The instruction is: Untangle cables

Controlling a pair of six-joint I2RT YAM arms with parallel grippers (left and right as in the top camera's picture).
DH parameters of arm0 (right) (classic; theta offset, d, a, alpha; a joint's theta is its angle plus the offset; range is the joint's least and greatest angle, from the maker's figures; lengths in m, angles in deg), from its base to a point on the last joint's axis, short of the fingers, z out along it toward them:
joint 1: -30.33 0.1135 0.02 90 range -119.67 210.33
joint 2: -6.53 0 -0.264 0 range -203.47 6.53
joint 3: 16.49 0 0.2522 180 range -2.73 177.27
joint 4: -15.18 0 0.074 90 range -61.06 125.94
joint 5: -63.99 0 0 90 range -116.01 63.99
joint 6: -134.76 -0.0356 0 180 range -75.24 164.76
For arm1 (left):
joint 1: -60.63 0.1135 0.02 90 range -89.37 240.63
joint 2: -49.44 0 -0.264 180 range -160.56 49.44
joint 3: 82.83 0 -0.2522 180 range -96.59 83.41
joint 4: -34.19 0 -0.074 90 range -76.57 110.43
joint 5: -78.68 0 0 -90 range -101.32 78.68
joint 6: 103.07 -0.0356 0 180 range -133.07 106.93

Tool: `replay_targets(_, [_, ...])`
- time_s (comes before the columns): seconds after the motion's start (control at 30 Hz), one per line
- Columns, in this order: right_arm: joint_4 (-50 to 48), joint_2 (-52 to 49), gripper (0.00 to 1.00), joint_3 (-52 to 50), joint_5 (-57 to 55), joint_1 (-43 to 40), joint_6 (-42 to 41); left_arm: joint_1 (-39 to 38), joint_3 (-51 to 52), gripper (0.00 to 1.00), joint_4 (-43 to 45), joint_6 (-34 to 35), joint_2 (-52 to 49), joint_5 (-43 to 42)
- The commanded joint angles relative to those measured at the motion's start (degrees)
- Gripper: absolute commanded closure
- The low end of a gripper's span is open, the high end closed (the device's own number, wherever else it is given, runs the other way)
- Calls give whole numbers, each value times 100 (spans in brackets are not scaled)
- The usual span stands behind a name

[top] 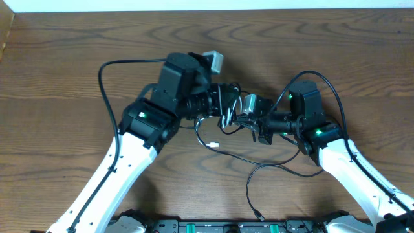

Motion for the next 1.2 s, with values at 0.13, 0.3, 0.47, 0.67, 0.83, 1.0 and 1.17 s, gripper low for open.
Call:
replay_targets(0.13, [2, -61, 99, 31, 844, 44, 9, 442, -175, 92, -157, -208, 48, 186])
replay_targets(0.3, [-485, -61, 99, 31, 1829, 44, 9, 505, -175, 92, -337, -208, 46, 269])
replay_targets(0.47, [-1314, -61, 99, 31, 2889, 44, -190, 498, -175, 92, -533, -208, 46, 267])
replay_targets(0.67, [-2494, -61, 99, 31, 3259, 46, -1438, 498, -175, 92, -597, -208, 46, 269])
replay_targets(0.83, [-3486, -61, 99, 31, 3254, 46, -2452, 498, -175, 92, -610, -205, 46, 269])
replay_targets(1.0, [-4175, -61, 99, 31, 3130, 46, -2612, 415, -175, 92, -678, -203, 46, 33])
replay_targets(1.17, [-4212, -63, 99, 31, 2605, 46, -2612, 192, -175, 92, -680, -203, 46, -61])
